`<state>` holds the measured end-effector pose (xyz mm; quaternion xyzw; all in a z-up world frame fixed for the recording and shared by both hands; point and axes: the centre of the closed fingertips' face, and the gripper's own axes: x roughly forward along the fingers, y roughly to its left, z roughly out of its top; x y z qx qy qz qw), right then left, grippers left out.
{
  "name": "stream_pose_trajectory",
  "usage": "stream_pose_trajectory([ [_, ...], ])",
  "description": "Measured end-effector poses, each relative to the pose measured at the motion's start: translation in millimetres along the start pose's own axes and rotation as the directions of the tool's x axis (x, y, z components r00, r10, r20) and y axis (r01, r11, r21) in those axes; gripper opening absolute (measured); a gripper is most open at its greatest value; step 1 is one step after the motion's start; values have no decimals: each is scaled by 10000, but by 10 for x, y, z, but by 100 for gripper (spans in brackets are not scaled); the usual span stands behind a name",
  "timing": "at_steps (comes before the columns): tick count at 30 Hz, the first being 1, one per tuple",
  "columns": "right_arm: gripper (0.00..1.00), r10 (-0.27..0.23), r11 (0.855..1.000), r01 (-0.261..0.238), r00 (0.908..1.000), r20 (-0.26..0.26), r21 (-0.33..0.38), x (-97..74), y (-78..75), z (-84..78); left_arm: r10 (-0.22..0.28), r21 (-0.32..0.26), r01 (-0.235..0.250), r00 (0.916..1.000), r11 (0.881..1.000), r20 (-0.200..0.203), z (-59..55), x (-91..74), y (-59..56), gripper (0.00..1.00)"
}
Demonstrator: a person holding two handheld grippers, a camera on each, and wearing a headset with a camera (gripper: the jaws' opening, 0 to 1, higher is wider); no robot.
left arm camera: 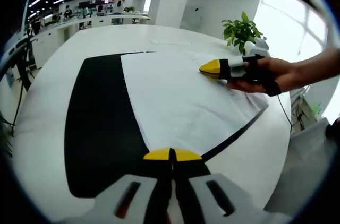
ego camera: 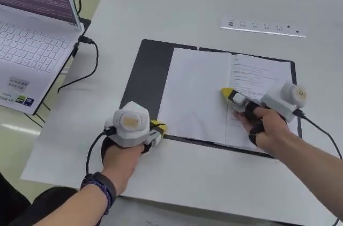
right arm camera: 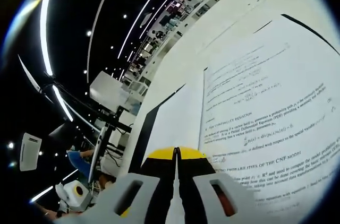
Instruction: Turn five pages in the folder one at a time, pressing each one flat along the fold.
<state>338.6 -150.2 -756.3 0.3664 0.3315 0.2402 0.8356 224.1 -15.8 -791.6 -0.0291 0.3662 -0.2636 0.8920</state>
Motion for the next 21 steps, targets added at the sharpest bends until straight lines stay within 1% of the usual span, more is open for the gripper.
stream_pose_trajectory([
  [1, 0, 140, 9999, -140, 9997, 217, 34, 2, 19, 35, 1, -8, -1, 10000, 10000, 8, 0, 1, 0, 0],
  [2, 0, 106, 9997, -113, 9994, 327, 235, 6, 16, 52, -6, -18, 6, 10000, 10000, 22, 2, 1, -1, 0],
  [5, 0, 63, 10000, -64, 9989, 474, 30, 15, 8, 87, -34, -120, 35, 10000, 9999, 83, 4, 4, 6, 0],
  [9, 0, 85, 9999, -89, 9982, 595, 69, 43, 6, 131, -37, -136, 38, 10000, 9999, 74, 10, 6, 4, 0],
  [12, 0, 64, 9999, -69, 9977, 673, 79, 99, -13, 194, -31, -133, 32, 10000, 9999, 78, 10, 8, 5, 0],
  [15, 0, -12, 10000, 8, 9976, 685, 69, 148, -27, 255, -6, -97, 7, 10000, 10000, 71, 10, 11, 4, 0],
  [18, 0, -120, 9999, 127, 9975, 690, -102, 220, -50, 339, 55, 37, -55, 9999, 10000, 100, 9, 12, -1, 0],
  [21, 0, -208, 9996, 219, 9973, 711, -152, 283, -84, 401, 55, -17, -54, 9999, 10000, 132, 9, 11, 1, 0],
])
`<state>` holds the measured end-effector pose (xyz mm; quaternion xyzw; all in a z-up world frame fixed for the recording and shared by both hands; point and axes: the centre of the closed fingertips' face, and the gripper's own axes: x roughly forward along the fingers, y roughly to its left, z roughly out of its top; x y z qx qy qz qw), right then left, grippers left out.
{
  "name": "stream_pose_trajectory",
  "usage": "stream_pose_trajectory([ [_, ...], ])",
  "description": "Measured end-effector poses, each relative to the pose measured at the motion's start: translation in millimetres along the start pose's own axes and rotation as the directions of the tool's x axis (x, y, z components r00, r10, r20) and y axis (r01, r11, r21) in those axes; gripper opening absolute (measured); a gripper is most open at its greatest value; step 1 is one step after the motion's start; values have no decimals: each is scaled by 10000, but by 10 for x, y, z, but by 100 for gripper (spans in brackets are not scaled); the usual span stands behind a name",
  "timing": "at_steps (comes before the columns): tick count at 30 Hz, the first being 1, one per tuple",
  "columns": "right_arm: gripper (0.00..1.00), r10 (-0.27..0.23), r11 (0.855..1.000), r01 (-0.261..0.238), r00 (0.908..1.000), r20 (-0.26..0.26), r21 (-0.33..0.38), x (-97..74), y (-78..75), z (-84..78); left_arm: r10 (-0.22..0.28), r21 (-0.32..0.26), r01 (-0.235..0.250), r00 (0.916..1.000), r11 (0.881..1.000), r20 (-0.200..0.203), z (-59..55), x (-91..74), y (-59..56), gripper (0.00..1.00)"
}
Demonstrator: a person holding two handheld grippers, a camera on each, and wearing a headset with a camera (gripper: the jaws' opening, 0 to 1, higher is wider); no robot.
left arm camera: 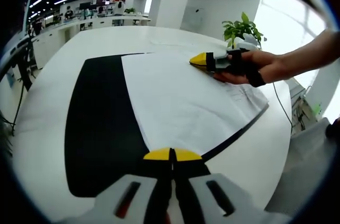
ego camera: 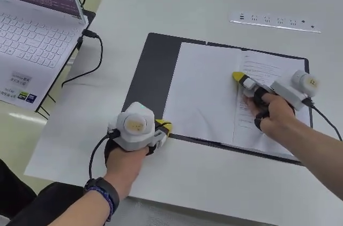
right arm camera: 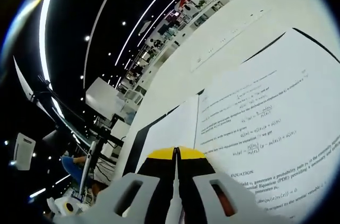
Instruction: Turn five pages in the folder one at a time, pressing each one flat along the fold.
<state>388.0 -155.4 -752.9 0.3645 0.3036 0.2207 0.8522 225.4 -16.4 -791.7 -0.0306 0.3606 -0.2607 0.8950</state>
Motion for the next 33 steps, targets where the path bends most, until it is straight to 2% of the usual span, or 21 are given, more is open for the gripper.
stream_pose_trajectory([
  [5, 0, -298, 9996, 298, 9991, 288, 1, 164, -55, 161, 24, 48, -24, 10000, 10000, 42, 1, -3, -5, 0],
  [10, 0, -488, 9981, 467, 9973, 551, 391, 317, -120, 307, 146, 197, -147, 9999, 9997, 52, 1, 0, -7, 0],
  [15, 0, -616, 9970, 582, 9959, 661, 519, 537, -291, 475, 159, 108, -160, 9998, 9998, 111, -5, 6, 6, 0],
  [20, 0, -677, 9941, 597, 9938, 882, 906, 666, -431, 580, 71, 72, -72, 9999, 9999, 138, -5, 6, 6, 0],
  [28, 0, -533, 9946, 429, 9924, 1110, 946, 665, -504, 559, 3, 88, -4, 9999, 10000, 125, -2, 4, 8, 0],
  [33, 0, -253, 9962, 168, 9948, 986, 858, 567, -459, 433, -18, 80, 17, 9999, 10000, 111, 3, -3, 8, 0],
])
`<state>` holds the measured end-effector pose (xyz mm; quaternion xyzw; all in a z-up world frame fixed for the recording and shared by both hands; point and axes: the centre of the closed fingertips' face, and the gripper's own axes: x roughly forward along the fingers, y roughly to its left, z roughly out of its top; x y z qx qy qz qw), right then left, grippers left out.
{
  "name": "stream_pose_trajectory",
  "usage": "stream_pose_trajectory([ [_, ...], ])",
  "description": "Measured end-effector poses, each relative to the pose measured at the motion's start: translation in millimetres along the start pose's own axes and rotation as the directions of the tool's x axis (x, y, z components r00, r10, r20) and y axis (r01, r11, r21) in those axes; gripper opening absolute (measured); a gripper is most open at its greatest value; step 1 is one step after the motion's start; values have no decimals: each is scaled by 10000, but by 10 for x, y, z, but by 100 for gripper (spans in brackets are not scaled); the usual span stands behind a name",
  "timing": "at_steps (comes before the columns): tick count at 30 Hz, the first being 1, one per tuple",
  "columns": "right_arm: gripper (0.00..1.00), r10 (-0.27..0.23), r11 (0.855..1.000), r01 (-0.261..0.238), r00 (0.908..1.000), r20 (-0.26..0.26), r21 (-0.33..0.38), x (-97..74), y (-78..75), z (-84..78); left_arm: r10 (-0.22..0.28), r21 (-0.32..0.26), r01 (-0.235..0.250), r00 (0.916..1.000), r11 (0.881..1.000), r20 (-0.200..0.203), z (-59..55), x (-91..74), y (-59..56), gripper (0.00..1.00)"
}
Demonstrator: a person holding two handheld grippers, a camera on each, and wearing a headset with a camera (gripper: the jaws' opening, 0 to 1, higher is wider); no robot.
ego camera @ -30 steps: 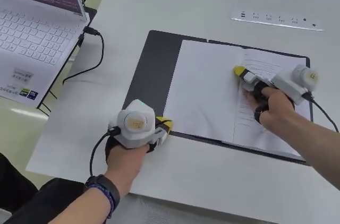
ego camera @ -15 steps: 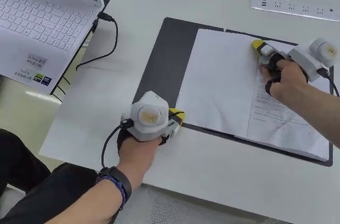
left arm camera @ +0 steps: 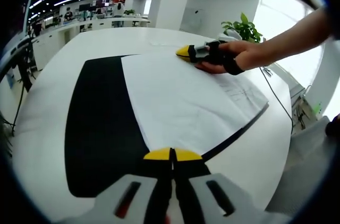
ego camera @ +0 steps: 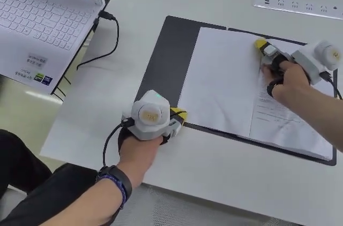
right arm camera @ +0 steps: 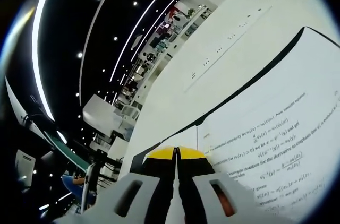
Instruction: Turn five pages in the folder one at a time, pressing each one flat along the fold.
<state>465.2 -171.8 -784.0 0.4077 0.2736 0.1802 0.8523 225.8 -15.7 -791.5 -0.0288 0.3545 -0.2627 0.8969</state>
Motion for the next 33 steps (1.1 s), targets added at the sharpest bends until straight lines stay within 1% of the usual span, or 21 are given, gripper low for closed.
stream_pose_trajectory([
  [3, 0, 246, 9996, -248, 9996, -171, -96, -101, 23, -97, 28, -84, -28, 10000, 10000, 0, -2, 6, 6, 0],
  [6, 0, 329, 9993, -334, 9991, -268, -168, -199, 37, -172, 27, -68, -27, 10000, 10000, -1, -5, 10, 8, 0],
  [13, 0, 465, 9988, -467, 9988, -159, -113, -358, 11, -253, 47, -126, -46, 10000, 9999, 79, -1, 2, -1, 0],
  [14, 0, 510, 9985, -513, 9985, -186, -173, -470, 123, -330, 53, -165, -51, 9999, 9999, 91, -1, 0, -2, 0],
  [15, 0, 534, 9983, -539, 9983, -223, -231, -516, 161, -369, 55, -174, -53, 9999, 9998, 102, 0, -1, -1, 0],
  [16, 0, 569, 9980, -575, 9981, -238, -252, -616, 256, -436, 57, -188, -55, 9999, 9998, 133, -1, -4, -1, 0],
  [20, 0, 651, 9975, -659, 9974, -300, -268, -805, 391, -575, 49, -297, -41, 9997, 9995, 243, 2, -16, -8, 0],
  [23, 0, 803, 9964, -813, 9959, -426, -232, -946, 456, -672, 53, -329, -44, 9997, 9994, 251, 4, -17, -10, 0],
  [24, 0, 841, 9962, -851, 9954, -449, -207, -960, 400, -677, 57, -325, -49, 9997, 9995, 251, 4, -18, -11, 0],
  [26, 0, 907, 9956, -919, 9941, -591, -173, -1030, 407, -738, 72, -333, -63, 9996, 9994, 267, 4, -17, -9, 0],
  [27, 0, 981, 9943, -1011, 9916, -839, -330, -1100, 444, -832, 77, -358, -67, 9995, 9993, 299, 3, -16, -8, 0],
  [28, 0, 1015, 9937, -1054, 9905, -927, -386, -1135, 455, -870, 73, -381, -61, 9995, 9993, 321, 3, -16, -8, 0],
  [30, 0, 1039, 9937, -1073, 9901, -939, -310, -1206, 462, -924, 79, -432, -63, 9993, 9990, 362, 0, -15, -7, 0],
  [33, 0, 1048, 9941, -1070, 9903, -916, -198, -1270, 465, -974, 103, -411, -87, 9992, 9991, 395, 0, -10, -5, 0],
])
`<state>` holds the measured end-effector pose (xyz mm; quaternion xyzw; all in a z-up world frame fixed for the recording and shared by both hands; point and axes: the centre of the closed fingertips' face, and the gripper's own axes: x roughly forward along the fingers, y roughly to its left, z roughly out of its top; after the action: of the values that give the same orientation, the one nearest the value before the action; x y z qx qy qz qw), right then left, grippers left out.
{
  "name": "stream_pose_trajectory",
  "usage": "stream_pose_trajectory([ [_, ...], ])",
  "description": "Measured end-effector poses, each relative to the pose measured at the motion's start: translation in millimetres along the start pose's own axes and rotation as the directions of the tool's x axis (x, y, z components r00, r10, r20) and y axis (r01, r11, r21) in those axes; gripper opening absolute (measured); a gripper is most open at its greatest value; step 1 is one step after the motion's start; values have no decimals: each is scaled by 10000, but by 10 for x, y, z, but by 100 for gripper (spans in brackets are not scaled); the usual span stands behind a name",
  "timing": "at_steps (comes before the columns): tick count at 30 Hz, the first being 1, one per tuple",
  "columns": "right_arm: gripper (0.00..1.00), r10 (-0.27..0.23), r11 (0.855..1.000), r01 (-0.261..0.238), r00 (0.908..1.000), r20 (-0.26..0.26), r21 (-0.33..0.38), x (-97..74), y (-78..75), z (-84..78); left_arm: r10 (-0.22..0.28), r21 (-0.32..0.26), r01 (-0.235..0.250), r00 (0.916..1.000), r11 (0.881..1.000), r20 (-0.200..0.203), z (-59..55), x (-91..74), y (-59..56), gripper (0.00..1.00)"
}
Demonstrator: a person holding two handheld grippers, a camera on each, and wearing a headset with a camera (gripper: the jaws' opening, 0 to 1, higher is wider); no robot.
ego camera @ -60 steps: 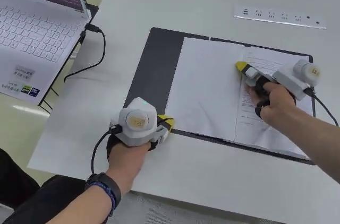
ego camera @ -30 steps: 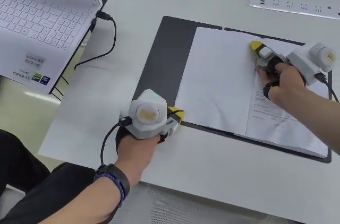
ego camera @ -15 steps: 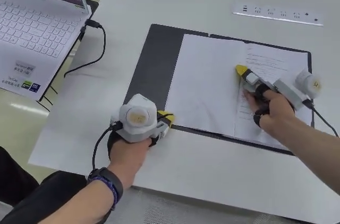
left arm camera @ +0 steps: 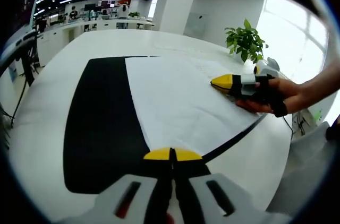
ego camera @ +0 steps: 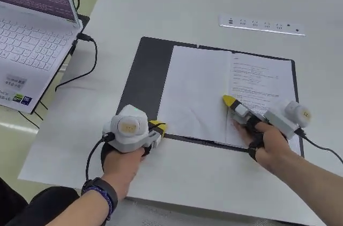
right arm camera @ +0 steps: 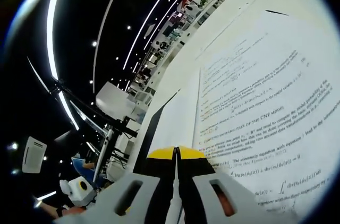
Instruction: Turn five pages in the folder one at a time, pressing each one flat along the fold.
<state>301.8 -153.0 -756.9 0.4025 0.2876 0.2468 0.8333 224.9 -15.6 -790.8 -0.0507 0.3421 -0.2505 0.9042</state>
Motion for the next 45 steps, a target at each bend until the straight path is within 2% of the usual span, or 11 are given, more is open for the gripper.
stream_pose_trajectory([
  [10, 0, 6, 10000, -6, 9997, -224, 29, -183, 40, -209, -57, 88, 57, 10000, 9999, -41, -11, -1, 0, 0],
  [19, 0, -4, 10000, 8, 9993, -375, 93, -318, -63, -336, -51, 129, 50, 10000, 9999, 31, -13, -4, -4, 0],
  [28, 0, -95, 9997, 100, 9996, -262, 201, -413, -125, -431, -36, 174, 34, 10000, 9998, 86, -13, -11, -9, 0],
  [39, 0, -110, 9995, 118, 9996, -273, 297, -492, -115, -511, -28, 154, 26, 9999, 9999, 111, -16, -13, -11, 0],
  [45, 0, -206, 9984, 207, 9998, -18, 524, -532, -109, -534, -37, 152, 35, 9999, 9999, 106, -16, -18, -10, 0],
])
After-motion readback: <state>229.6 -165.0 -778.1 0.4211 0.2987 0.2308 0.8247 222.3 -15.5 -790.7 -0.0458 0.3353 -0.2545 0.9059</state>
